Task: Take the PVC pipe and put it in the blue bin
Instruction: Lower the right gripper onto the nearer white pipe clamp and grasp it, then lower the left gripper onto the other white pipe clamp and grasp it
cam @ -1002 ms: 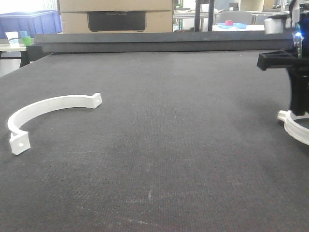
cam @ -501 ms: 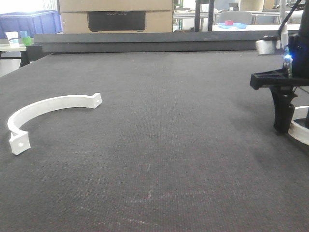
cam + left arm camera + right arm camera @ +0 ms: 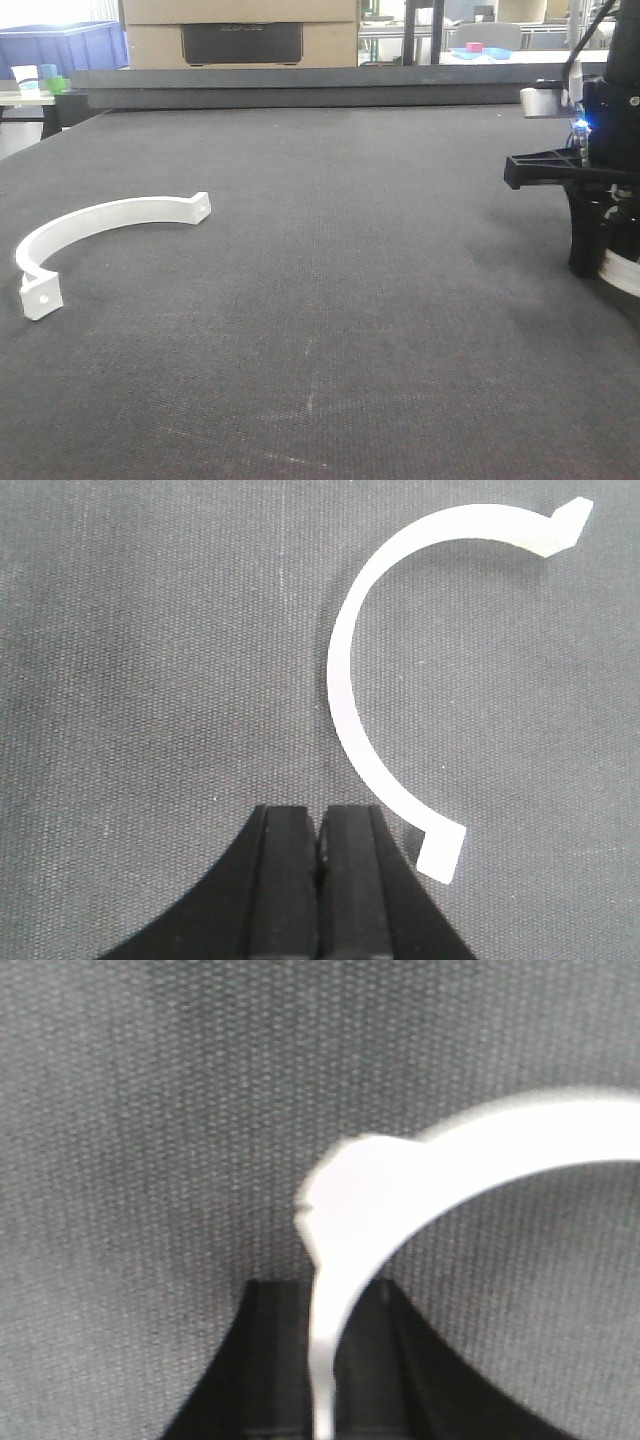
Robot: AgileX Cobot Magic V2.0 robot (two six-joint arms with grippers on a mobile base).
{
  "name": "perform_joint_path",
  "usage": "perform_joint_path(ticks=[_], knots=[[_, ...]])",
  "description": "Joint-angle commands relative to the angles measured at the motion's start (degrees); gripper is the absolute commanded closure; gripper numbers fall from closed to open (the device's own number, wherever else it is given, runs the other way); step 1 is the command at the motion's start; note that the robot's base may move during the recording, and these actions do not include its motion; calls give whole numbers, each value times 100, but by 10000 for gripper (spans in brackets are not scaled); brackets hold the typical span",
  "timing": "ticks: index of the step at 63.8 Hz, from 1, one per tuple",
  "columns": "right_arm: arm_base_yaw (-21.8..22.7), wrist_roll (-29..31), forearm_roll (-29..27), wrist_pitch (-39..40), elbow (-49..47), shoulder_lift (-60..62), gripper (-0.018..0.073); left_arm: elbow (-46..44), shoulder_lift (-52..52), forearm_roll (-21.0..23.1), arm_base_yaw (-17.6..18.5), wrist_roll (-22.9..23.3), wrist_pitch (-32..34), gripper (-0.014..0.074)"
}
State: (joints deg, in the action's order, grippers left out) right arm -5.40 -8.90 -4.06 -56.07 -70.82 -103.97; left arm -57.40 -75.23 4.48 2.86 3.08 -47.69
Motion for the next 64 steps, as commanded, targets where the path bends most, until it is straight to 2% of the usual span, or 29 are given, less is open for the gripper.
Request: perform_joint_path(ticks=[1, 4, 16, 25, 31, 36, 41, 58, 64], knots=[[5, -3, 31, -49, -40, -35, 692, -40, -3, 65, 22, -11, 30, 708], [5, -3, 31, -49, -40, -10, 729, -40, -3, 89, 22, -11, -4, 708], [5, -3, 41, -26, -40, 326, 728, -258, -3, 133, 22, -11, -603, 708], [5, -3, 41, -125, -40, 720, 728, -625, -99, 133, 22, -11, -693, 708], [5, -3, 41, -214, -40, 978, 728, -1020, -402, 49, 168, -11, -937, 708], [5, -3, 41, -227, -40, 1192, 728, -1354, -766, -192, 393, -11, -1136, 708], [5, -3, 41, -195, -40, 1333, 728, -1648, -1116, -377, 529, 25, -1152, 708], [5, -3, 41, -279, -40, 1385, 728, -2117, -2075, -386, 539, 205, -1036, 708], [5, -3, 41, -279, -40, 1385, 728, -2117, -2289, -386, 539, 205, -957, 654]])
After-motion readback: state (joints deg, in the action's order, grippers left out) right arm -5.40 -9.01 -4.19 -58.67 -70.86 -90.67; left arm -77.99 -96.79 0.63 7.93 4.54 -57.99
